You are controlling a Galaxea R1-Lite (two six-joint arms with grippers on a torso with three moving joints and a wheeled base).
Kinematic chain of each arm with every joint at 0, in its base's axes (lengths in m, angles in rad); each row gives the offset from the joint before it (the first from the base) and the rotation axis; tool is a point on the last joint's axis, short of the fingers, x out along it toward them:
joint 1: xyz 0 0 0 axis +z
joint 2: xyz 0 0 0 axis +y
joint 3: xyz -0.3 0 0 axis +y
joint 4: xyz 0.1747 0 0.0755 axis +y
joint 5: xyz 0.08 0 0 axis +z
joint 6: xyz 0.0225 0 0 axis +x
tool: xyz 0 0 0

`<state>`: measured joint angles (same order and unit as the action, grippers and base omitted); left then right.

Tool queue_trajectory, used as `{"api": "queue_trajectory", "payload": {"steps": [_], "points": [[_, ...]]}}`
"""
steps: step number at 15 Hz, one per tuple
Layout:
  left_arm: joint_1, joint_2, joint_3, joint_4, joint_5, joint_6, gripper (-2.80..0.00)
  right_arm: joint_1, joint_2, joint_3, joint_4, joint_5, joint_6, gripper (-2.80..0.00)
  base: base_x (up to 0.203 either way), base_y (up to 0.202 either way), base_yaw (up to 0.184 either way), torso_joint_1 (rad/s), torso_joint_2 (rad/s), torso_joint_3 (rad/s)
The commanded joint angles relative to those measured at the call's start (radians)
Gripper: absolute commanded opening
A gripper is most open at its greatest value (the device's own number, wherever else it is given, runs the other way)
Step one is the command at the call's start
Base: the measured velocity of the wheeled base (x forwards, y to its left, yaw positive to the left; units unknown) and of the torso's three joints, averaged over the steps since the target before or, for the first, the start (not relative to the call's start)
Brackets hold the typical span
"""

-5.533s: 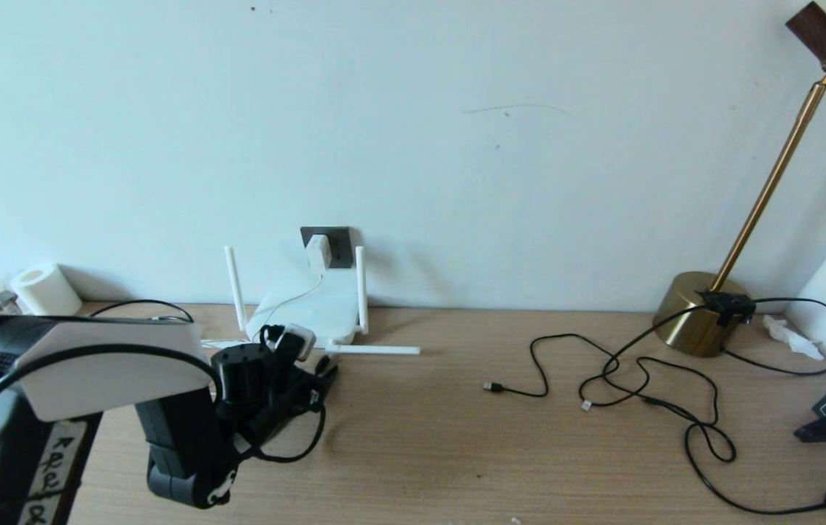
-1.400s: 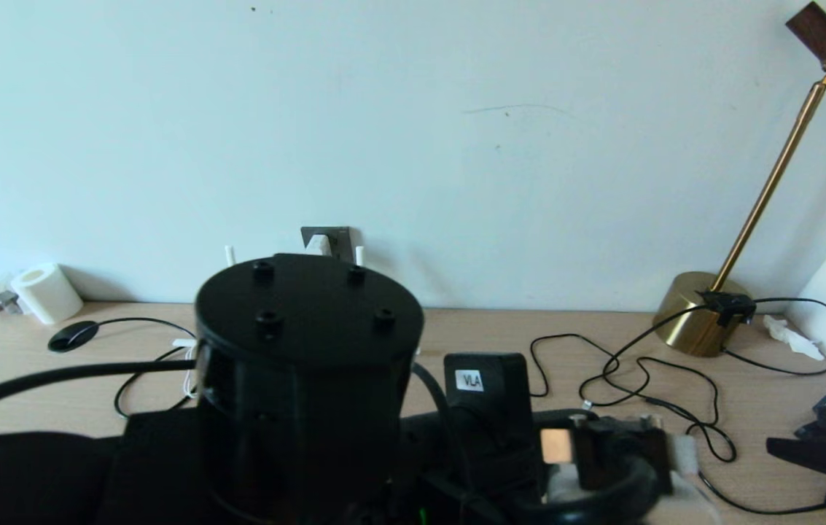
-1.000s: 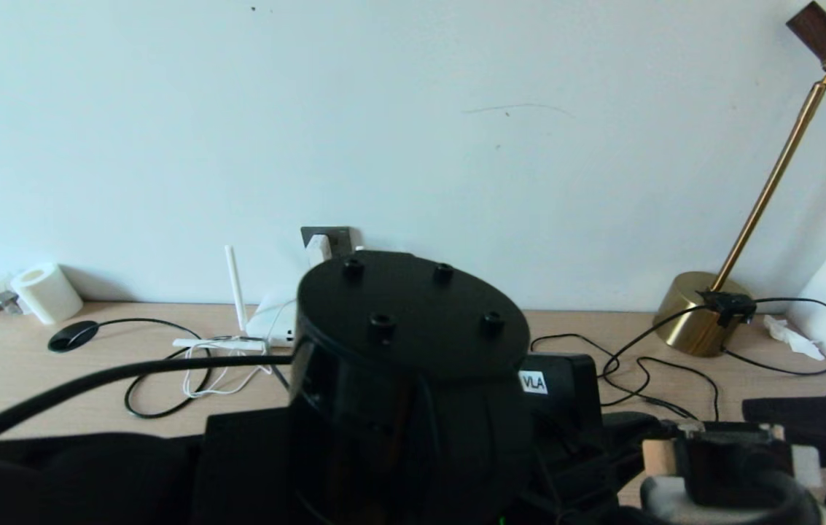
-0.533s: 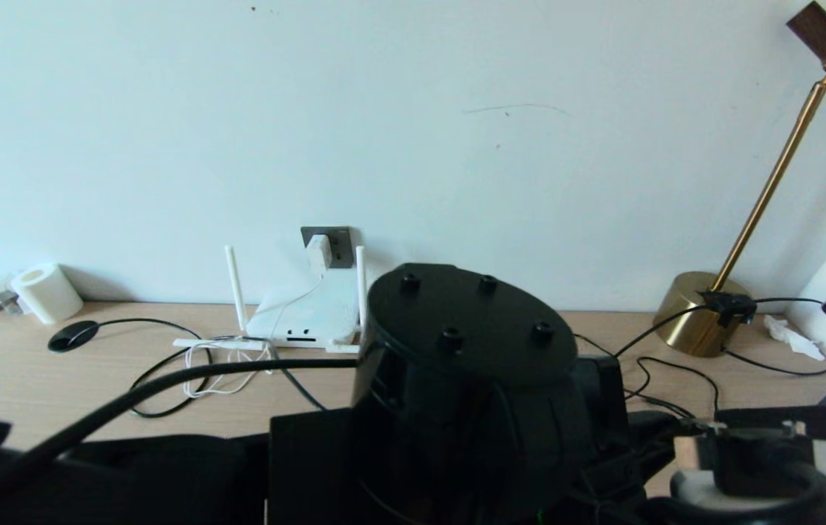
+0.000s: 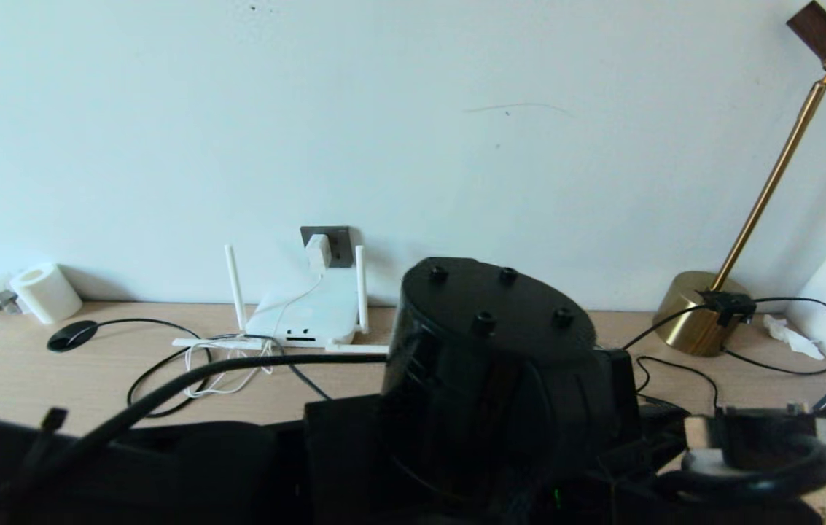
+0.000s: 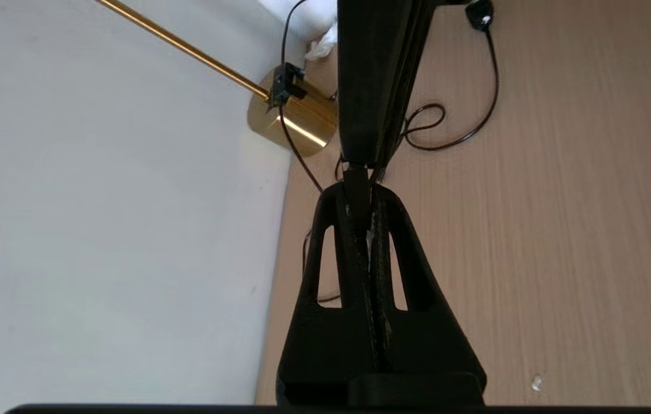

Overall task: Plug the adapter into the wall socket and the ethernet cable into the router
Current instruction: Align cable and router interface

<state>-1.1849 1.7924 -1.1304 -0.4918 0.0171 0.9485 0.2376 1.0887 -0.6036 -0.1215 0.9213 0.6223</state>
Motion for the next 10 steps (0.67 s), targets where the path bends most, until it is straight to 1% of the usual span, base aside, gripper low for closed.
{"api": "queue_trajectory", "payload": {"steps": [1, 6, 7, 10], "points": [[-0.001, 0.030, -0.008, -0.033, 0.000, 0.006, -2.80, 0.005, -0.003, 0.004, 0.001, 0.007, 0.004, -2.80, 0.000, 0.000, 0.000, 0.000, 0.00, 0.000], [-0.004, 0.032, 0.004, -0.036, 0.000, 0.009, -2.80, 0.005, -0.003, 0.009, 0.002, 0.007, 0.004, -2.80, 0.000, 0.000, 0.000, 0.000, 0.00, 0.000], [-0.004, 0.030, 0.010, -0.039, 0.000, 0.010, 0.00, 0.005, -0.002, 0.010, 0.002, 0.007, 0.005, -2.80, 0.000, 0.000, 0.000, 0.000, 0.00, 0.000], [-0.004, 0.017, 0.031, -0.078, -0.002, 0.017, 0.00, 0.003, 0.002, 0.017, 0.003, 0.002, 0.014, -2.80, 0.000, 0.000, 0.000, 0.000, 0.00, 0.000]]}}
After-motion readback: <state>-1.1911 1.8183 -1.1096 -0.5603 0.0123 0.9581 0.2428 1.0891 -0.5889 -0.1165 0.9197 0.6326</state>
